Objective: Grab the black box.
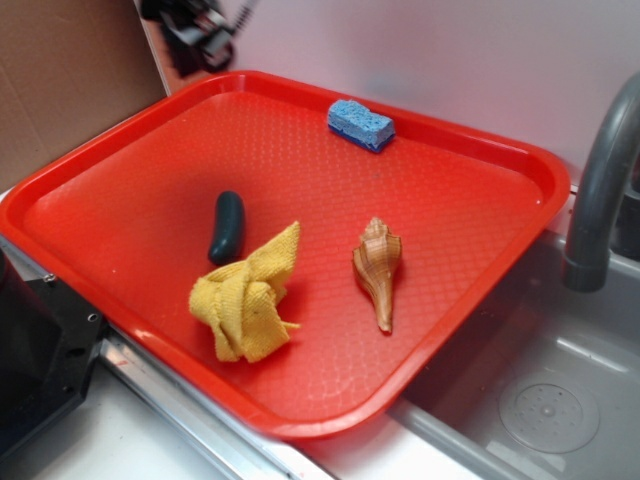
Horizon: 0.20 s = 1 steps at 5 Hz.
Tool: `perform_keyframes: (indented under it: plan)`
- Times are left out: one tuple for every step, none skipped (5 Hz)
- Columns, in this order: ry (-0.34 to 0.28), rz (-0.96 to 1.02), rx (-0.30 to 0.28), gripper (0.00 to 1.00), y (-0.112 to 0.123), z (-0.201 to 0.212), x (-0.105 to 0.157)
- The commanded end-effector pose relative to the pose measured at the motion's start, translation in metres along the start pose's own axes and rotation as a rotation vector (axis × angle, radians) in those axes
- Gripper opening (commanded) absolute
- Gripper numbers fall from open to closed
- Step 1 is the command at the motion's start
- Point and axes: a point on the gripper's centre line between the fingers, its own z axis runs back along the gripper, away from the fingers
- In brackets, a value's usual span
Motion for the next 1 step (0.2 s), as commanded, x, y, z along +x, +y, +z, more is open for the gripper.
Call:
perform_keyframes:
  plan:
    - [-0.03, 0.364, -0.069, 0.0, 0.0104, 0.0681, -0.0112]
